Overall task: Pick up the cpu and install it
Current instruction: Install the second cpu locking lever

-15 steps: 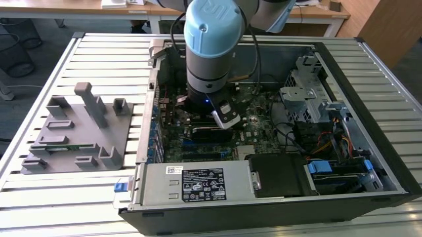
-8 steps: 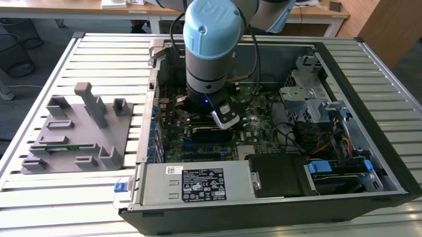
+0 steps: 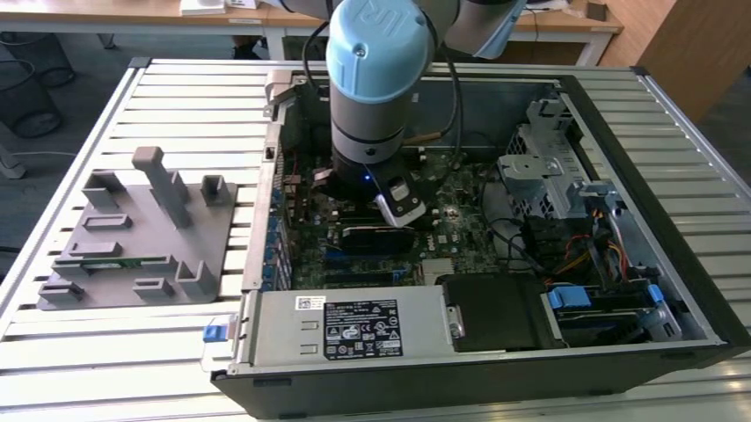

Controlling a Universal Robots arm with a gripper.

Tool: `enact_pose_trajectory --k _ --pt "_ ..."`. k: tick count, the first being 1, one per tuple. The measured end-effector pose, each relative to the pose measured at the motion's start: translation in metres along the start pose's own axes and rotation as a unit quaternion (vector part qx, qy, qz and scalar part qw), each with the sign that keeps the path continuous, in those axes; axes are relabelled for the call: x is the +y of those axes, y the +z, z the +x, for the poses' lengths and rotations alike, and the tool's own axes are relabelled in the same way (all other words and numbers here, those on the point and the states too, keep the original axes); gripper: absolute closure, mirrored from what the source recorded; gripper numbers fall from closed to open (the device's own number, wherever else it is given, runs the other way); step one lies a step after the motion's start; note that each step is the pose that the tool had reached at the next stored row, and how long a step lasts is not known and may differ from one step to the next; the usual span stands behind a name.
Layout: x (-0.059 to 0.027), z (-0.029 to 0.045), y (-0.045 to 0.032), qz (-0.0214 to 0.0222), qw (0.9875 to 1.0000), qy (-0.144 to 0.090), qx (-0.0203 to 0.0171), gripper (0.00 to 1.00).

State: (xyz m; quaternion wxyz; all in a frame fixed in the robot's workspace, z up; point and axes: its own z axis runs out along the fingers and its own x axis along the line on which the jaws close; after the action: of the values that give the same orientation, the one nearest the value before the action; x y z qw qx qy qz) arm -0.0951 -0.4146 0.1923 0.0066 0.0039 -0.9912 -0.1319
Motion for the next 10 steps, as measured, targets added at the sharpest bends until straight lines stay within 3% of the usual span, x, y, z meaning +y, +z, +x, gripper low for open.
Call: enact_pose_trajectory --k 10 --pt "0.0043 -0.0001 0.0019 0.0001 1.0 0.0 0.0 0.89"
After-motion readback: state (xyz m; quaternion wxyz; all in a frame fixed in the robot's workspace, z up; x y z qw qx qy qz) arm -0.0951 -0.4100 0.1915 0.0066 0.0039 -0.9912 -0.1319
